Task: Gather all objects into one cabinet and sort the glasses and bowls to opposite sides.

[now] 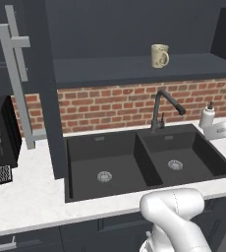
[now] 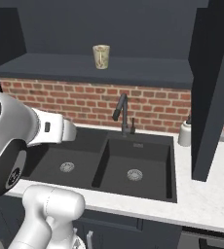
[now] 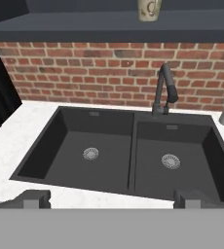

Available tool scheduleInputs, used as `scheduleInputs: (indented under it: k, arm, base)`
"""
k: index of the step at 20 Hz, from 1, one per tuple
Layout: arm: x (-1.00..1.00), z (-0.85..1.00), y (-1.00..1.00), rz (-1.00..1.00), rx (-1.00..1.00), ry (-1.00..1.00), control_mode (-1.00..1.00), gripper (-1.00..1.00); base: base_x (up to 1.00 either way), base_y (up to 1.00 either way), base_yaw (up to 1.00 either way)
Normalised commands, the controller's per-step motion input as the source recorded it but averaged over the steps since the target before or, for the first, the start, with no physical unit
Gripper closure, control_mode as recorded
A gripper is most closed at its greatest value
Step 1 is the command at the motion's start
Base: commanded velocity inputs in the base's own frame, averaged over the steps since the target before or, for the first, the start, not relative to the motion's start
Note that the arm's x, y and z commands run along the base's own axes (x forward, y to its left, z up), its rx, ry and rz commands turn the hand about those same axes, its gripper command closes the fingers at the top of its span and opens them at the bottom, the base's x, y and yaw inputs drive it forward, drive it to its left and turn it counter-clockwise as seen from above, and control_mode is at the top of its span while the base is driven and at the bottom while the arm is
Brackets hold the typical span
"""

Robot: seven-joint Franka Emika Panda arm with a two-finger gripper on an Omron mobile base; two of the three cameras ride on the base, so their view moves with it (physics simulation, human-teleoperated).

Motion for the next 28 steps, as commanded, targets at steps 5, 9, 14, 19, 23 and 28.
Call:
scheduleInputs:
  k: [5,9,14,19,23,28]
  arm:
    - [0.00,0.00,0.00,0.00,0.00,0.00,1.00,-1.00]
    - [0.00,0.00,0.00,0.00,0.00,0.00,1.00,-1.00]
    - [0.14,0.00,0.00,0.00,-0.01,0.02,-1.00,-1.00]
    - [0.17,0.00,0.00,0.00,-0.01,0.02,-1.00,-1.00]
    - [0.15,0.10,0.00,0.03,0.13,-0.05,-1.00,-1.00]
    - [0.08,0.66,-0.10,0.04,0.11,-0.09,-1.00,-1.00]
  base:
    - [0.19,-0.18,0.00]
    - [0.23,-0.19,0.00]
    - [0.04,0.00,0.00]
    - [0.00,0.00,0.00]
    - [0.00,0.00,0.00]
    - [0.00,0.00,0.00]
